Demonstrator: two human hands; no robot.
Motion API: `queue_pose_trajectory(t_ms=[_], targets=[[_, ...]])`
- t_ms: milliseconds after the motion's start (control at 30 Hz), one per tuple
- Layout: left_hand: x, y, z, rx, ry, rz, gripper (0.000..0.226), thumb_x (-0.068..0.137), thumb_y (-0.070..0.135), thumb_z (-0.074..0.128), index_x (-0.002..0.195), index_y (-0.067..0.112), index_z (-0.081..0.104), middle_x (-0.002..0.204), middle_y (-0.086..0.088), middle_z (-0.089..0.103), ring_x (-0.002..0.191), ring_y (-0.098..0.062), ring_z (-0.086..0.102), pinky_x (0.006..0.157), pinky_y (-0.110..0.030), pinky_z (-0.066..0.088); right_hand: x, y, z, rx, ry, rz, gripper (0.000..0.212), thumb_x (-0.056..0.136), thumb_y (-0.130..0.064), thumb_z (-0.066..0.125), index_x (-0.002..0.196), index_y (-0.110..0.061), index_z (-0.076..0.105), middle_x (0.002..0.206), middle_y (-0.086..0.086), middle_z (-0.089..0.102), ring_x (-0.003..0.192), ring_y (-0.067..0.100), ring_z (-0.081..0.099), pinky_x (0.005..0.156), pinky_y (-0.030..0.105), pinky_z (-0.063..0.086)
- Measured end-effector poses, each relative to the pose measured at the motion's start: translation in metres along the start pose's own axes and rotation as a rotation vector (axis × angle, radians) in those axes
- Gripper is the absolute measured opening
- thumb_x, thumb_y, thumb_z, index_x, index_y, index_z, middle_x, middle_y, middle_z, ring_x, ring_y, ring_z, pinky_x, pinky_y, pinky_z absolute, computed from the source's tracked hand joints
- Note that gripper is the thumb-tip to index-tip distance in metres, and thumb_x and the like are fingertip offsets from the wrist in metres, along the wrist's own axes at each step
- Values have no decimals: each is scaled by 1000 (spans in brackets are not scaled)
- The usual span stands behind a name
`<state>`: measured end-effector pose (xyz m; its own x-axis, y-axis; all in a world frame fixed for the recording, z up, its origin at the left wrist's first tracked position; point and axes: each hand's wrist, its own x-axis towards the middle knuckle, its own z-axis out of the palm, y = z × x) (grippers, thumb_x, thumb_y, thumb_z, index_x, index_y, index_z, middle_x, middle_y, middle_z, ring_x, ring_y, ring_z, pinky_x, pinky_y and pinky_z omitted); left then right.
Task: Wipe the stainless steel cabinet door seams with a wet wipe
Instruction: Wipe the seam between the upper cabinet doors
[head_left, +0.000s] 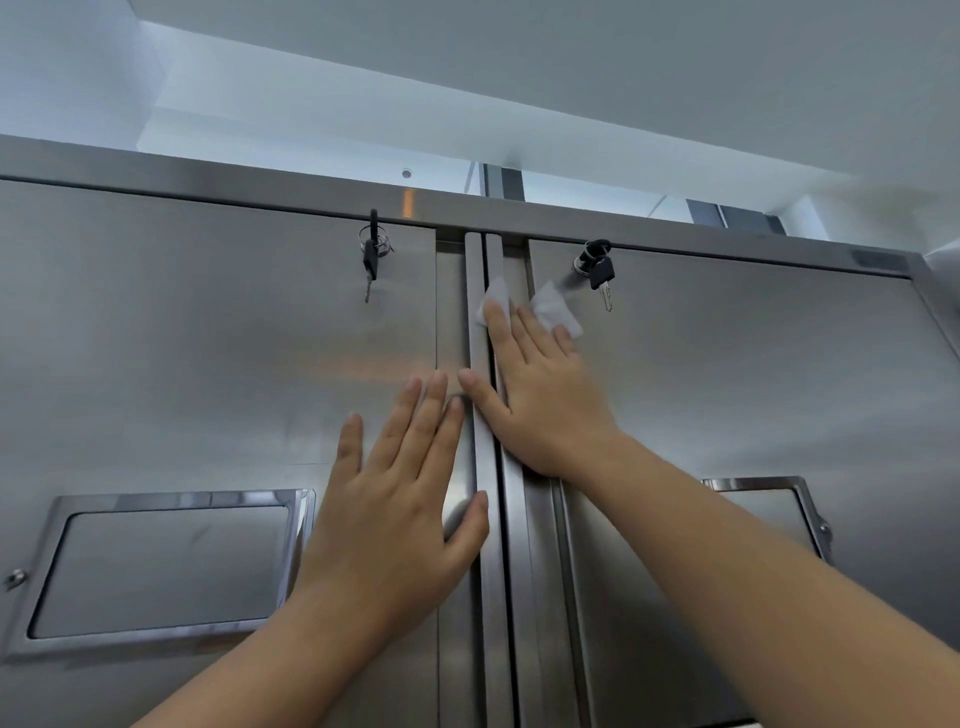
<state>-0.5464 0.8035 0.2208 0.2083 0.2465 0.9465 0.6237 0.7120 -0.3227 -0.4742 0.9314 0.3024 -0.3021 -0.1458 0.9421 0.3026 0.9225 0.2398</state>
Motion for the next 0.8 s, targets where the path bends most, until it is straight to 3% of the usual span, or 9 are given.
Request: queue_pose_trajectory(t_ms=[133, 267, 467, 567, 800], targets=[[0, 0, 1, -14, -2, 11, 66, 83, 43, 33, 136, 4, 42, 146, -11, 34, 133, -31, 31, 109, -48, 19, 29, 5, -16, 24, -91, 42, 67, 98, -51, 19, 149, -17, -6, 157, 8, 0, 144, 16, -4, 113, 34, -7], [-1, 0, 0, -13, -15, 7, 65, 84, 43, 33, 136, 5, 43, 146, -11, 33, 134, -31, 30, 105, -44, 13, 58, 6, -23, -2, -132, 87, 68, 97, -54, 16, 149, -17, -8, 157, 8, -3, 144, 16, -5, 114, 36, -6], [0, 0, 0, -16, 20, 12, 66, 83, 42, 35, 135, 4, 44, 145, -12, 35, 133, -31, 32, 108, -49, 19, 26, 1, -8, 42, -53, 64, 69, 96, -53, 19, 149, -18, -8, 157, 8, -4, 144, 15, -7, 113, 33, -8], [-1, 0, 1, 13, 10, 12, 66, 83, 43, 34, 135, 5, 44, 145, -12, 36, 132, -31, 33, 100, -56, 24, 7, 0, -1, 51, -29, 21, 68, 96, -52, 21, 149, -20, -7, 158, 7, -2, 144, 14, -6, 112, 30, -9], [-1, -1, 4, 29, 2, 23, 64, 83, 43, 34, 134, 8, 47, 146, -11, 34, 134, -30, 31, 100, -58, 23, 57, 9, -19, -37, -99, 69, 69, 96, -55, 18, 149, -19, -8, 158, 6, -1, 144, 14, -5, 114, 35, -5]])
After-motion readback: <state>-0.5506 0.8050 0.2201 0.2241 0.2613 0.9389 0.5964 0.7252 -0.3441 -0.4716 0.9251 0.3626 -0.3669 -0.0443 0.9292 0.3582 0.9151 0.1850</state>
